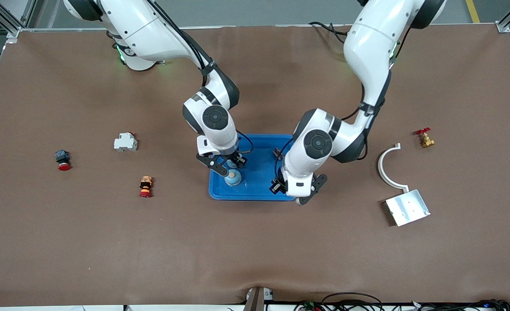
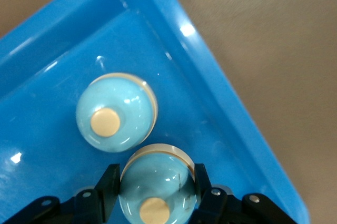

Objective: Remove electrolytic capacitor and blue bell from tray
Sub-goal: 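Carry the capacitor with the left gripper while the right gripper carries the bell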

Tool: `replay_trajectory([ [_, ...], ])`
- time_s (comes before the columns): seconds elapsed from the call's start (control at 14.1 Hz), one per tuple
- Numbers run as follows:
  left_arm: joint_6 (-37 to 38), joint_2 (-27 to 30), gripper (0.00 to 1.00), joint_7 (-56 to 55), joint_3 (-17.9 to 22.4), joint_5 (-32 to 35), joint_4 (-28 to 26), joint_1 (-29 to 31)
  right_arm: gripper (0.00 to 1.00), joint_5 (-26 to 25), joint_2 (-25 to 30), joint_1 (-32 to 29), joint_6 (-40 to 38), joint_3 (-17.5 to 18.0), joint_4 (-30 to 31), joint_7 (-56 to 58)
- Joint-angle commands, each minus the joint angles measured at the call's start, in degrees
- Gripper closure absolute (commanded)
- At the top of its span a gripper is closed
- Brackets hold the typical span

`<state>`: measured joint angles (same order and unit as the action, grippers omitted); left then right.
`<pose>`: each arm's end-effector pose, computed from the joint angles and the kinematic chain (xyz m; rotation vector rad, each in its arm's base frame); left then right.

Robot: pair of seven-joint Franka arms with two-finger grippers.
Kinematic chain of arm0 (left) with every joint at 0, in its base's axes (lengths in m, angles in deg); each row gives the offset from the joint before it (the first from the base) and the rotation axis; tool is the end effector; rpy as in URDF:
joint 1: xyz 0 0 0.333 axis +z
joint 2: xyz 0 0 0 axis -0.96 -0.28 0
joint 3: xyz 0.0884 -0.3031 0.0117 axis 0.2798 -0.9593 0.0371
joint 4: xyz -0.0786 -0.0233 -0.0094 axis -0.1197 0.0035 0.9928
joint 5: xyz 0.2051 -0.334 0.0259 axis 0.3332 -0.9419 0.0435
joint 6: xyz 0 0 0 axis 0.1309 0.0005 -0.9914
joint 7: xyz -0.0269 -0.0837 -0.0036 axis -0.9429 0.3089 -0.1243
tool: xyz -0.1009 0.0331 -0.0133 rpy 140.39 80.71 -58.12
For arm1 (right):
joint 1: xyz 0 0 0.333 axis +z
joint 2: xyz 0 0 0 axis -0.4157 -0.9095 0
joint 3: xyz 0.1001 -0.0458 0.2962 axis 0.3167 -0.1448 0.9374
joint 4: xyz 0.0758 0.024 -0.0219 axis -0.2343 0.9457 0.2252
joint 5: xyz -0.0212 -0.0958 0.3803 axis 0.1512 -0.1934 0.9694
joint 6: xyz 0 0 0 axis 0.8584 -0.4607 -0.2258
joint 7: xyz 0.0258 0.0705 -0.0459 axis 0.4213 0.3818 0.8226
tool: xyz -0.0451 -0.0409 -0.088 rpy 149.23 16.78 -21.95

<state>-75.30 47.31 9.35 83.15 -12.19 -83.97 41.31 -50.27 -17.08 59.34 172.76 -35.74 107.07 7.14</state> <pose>0.6186 -0.4040 0.2944 2.7126 1.1575 -0.0986 0.5286 0.4247 0.2181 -2.9918 0.9363 -0.0029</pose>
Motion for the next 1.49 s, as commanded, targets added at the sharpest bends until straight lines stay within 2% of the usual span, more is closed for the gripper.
replay_trajectory([
  [0.0,9.3,6.9,1.0,3.3,0.2,-0.4,-1.7,2.3,1.0,-0.3,2.6,-2.5,-8.1,0.5,-3.6,2.9],
  [0.21,20.2,12.1,1.0,15.2,0.1,4.7,-2.2,5.1,1.0,-0.2,6.5,-5.8,-12.8,0.8,-3.4,8.8],
  [0.42,25.0,17.4,1.0,23.4,0.0,5.1,-5.0,8.9,1.0,0.0,10.6,-9.4,-18.4,0.9,-3.1,17.0],
  [0.57,25.0,22.5,1.0,30.6,0.1,5.3,-10.8,11.9,1.0,2.6,13.2,-12.4,-21.3,0.6,-2.7,23.3],
  [0.85,24.1,30.1,1.0,44.8,0.0,7.0,-20.5,20.5,1.0,2.9,18.6,-20.0,-24.7,0.5,2.1,37.6],
  [1.06,20.6,32.0,1.0,53.4,0.0,7.2,-26.0,26.2,1.0,2.9,21.8,-27.0,-24.6,0.5,4.9,52.0],
  [1.42,13.2,31.6,1.0,63.3,0.0,9.5,-31.9,32.7,1.0,2.6,23.9,-34.4,-23.9,0.4,7.5,66.5],
])
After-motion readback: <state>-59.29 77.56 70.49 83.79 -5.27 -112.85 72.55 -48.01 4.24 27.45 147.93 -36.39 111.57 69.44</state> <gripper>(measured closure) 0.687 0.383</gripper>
